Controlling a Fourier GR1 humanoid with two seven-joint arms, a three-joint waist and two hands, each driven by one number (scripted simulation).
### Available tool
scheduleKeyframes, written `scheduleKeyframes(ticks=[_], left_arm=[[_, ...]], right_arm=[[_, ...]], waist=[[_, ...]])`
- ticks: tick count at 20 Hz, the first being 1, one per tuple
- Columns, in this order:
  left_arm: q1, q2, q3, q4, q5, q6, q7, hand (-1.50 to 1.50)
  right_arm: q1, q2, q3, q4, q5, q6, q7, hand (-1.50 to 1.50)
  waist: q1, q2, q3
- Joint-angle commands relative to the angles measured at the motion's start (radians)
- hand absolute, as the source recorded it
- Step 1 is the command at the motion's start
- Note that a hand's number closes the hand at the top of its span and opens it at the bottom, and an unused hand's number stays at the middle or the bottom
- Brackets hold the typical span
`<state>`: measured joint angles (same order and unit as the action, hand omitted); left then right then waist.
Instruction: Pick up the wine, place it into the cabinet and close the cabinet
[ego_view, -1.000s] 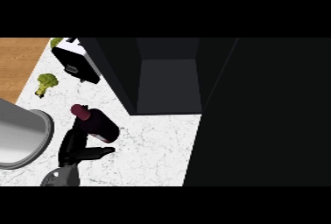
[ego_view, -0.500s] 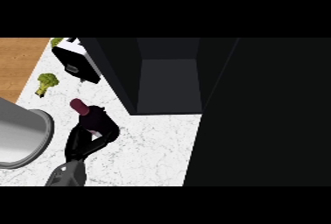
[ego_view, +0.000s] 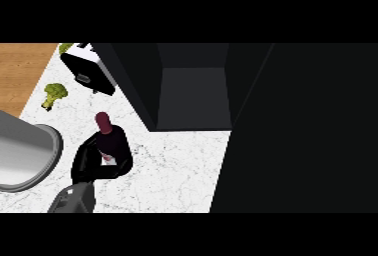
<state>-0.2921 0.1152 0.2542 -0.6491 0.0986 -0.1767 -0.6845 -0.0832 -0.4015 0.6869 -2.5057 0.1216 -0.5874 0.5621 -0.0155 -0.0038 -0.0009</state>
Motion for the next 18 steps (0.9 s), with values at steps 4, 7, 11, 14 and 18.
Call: scheduleKeyframes(ticks=[4, 7, 11, 14, 18], left_arm=[[0.1, 0.024, -0.082, -0.073, -0.037, -0.151, -0.101, 1.5], [0.098, 0.012, -0.097, -0.051, -0.052, -0.154, -0.14, 1.5], [0.144, 0.004, -0.129, -0.171, -0.019, -0.212, -0.053, 1.5], [0.124, -0.049, -0.166, -0.258, -0.001, -0.211, 0.032, 1.5], [0.26, -0.074, -0.222, -0.408, -0.016, -0.199, 0.046, 1.5]], right_arm=[[0.087, -0.051, 0.01, -0.188, 0.075, -0.006, 0.028, -1.5], [0.071, -0.048, 0.018, -0.169, 0.078, 0.003, 0.018, -1.5], [0.096, -0.044, 0.037, -0.178, 0.102, -0.045, 0.008, -1.5], [0.145, -0.08, 0.006, -0.167, 0.017, -0.014, -0.075, -1.5], [0.146, -0.083, 0.025, -0.165, 0.064, -0.025, -0.049, -1.5]], waist=[[0.003, -0.003, 0.001], [0.004, 0.0, 0.0], [0.004, -0.004, 0.001], [0.004, -0.003, 0.002], [0.011, -0.002, 0.001]])
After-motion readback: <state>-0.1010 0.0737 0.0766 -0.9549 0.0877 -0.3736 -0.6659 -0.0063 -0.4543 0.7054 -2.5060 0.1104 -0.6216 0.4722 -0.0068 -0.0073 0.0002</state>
